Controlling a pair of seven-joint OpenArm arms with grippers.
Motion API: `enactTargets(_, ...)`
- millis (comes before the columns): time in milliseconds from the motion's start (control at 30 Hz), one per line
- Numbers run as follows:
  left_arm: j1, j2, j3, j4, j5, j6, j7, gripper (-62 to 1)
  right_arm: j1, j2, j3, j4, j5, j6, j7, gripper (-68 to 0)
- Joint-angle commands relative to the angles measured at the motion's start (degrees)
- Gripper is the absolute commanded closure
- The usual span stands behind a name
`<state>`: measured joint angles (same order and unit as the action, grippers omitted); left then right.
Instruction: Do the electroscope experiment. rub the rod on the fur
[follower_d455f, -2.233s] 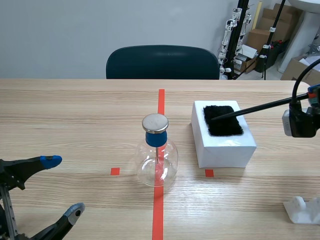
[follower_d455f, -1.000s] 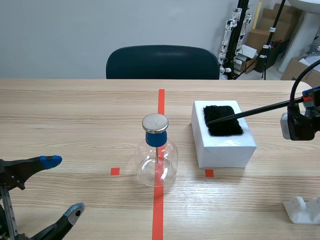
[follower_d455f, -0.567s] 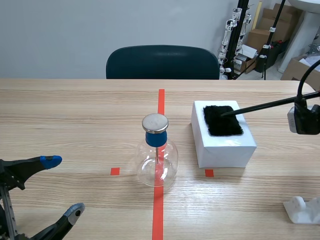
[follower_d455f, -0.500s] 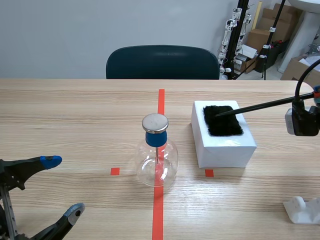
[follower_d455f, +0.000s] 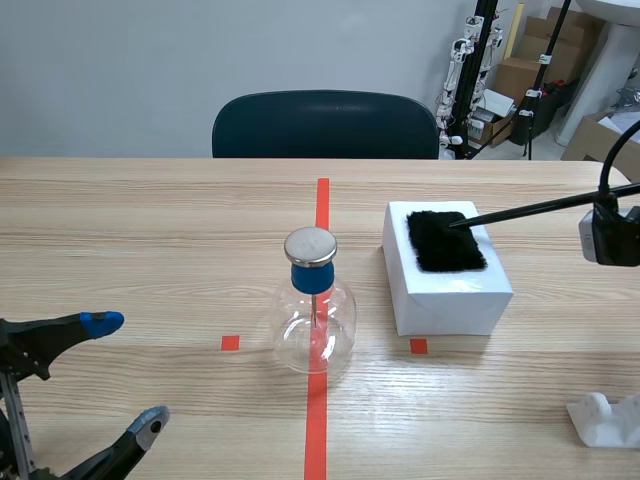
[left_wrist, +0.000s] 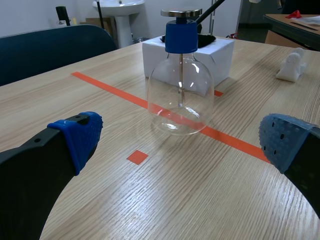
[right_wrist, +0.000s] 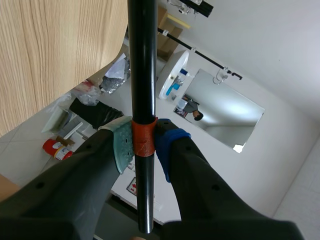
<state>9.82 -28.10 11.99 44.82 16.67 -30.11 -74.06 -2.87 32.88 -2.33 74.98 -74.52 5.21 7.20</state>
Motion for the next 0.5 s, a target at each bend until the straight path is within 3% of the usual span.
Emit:
enactTargets(0, -0.15, -0.35, -0.48, 0.57, -0.55, -0.07, -1.11, -62.3, 0.81, 1.2, 0.39, 0.42, -0.22, -0.44, 2.49, 0.2)
enactTargets(200, -0.15, -0.35, -0.48, 0.57, -0.55, -0.07, -1.11, -62.3, 0.79, 0.76, 0.37, 0.42, -0.2, -0.48, 9.97, 0.2)
enactTargets(333, -0.15, -0.35, -0.48, 0.57, -0.55, -0.07, -1.11, -62.3, 0.63, 0.9, 0.39, 0.42, -0.15, -0.42, 5.53, 0.2)
enactTargets(467, -0.15, -0.35, -0.48, 0.57, -0.55, -0.07, -1.14, -62.3, 0.22, 1.51, 0.57, 0.42, 0.57, 1.64, 0.09, 0.2)
